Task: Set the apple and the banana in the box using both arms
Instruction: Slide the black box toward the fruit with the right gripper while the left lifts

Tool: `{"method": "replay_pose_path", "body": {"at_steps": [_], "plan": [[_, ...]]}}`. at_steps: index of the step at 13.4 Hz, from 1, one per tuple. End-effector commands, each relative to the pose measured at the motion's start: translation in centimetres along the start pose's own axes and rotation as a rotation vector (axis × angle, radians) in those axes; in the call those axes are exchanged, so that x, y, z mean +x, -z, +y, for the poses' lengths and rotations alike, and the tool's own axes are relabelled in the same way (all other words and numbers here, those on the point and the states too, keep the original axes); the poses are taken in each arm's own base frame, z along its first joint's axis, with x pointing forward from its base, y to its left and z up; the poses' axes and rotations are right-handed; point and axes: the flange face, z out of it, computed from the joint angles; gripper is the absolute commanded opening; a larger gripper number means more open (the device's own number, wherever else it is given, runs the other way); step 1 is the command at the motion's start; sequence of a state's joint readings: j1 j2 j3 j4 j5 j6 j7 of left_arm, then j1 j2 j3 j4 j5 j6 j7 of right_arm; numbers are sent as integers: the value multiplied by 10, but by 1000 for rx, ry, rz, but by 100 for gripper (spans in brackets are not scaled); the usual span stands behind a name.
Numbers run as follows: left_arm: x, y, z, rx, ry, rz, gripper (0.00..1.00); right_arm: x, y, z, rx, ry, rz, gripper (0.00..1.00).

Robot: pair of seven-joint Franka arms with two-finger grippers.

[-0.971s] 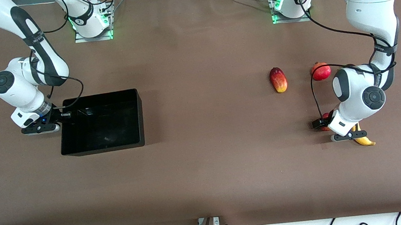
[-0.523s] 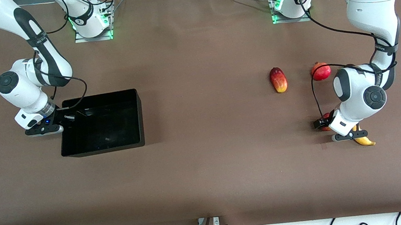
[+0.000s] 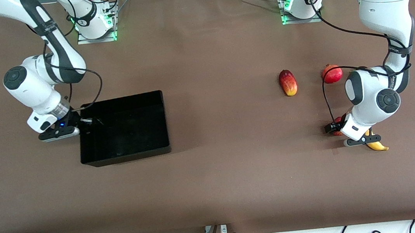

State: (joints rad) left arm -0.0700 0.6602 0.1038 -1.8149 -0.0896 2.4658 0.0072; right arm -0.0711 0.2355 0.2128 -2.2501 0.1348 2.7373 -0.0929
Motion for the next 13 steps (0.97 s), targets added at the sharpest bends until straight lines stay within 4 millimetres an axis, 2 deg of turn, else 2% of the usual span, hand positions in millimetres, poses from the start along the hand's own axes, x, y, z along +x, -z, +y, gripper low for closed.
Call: {"method": "replay_pose_path", "body": {"at_steps": [1,3,5,8,9,10,13], "plan": [[-3,45,3,-27,38,-4,0,38,29,-73,88,-81,-19,0],[-4,76,14,-36,32,-14,0,47,30,-133,122,-122,-24,0],[-4,110,42,-52,51,-43,0,53,24,-196,148,-175,-30,0],[-5,169,82,-66,92,-77,0,54,-10,-274,122,-188,-36,0],[-6,182,95,-65,103,-98,0,54,-23,-294,77,-194,-45,0],[-9,189,111,-62,124,-117,0,51,-34,-324,20,-173,-49,0],[-21,197,168,-51,177,-121,0,37,-74,-379,-50,-203,-29,0]]}}
